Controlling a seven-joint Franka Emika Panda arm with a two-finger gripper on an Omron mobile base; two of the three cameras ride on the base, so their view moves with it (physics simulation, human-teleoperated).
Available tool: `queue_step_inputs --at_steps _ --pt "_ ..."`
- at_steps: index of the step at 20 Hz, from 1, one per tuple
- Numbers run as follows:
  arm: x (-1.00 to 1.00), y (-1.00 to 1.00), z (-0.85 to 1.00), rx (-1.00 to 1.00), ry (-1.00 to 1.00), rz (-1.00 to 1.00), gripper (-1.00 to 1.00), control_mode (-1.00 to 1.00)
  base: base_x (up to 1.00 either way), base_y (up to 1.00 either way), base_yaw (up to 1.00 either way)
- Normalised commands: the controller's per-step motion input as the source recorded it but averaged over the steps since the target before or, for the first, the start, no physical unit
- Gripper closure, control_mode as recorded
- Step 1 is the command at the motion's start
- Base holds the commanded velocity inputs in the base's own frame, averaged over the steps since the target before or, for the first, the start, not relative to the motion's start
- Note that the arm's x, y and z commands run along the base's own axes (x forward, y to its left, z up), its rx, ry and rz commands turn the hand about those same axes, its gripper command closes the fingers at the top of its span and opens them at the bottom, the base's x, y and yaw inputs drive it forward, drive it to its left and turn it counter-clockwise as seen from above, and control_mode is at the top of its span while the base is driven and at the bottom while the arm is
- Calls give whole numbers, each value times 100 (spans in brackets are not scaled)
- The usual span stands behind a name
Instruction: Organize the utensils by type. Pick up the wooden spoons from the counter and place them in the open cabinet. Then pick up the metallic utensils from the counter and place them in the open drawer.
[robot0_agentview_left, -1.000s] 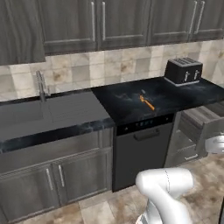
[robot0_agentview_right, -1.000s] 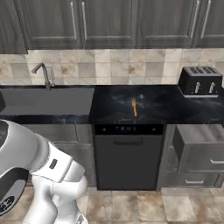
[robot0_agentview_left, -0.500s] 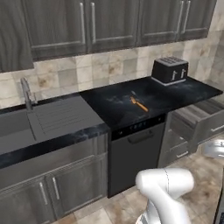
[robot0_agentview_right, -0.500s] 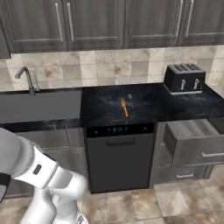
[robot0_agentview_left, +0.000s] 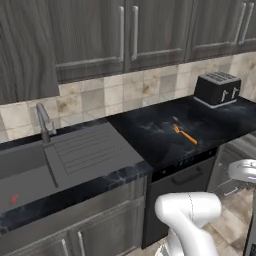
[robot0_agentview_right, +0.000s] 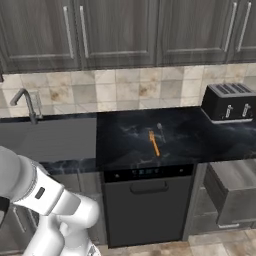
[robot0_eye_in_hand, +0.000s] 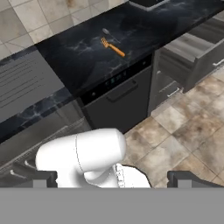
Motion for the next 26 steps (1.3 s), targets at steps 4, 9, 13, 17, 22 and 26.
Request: queue_step_inputs --at_steps 4,9,13,17,22,26 --pt "0 0 0 0 0 0 -100 100 81 -7 0" --pt "0 0 0 0 0 0 -100 100 83 -29 2" --pt "0 0 0 0 0 0 -100 100 72 -55 2" --pt "0 0 0 0 0 0 -100 100 12 -69 -24" --pt "0 0 0 0 0 0 -100 100 1 -43 -70" --pt "0 0 0 0 0 0 -100 100 -1 -30 -80"
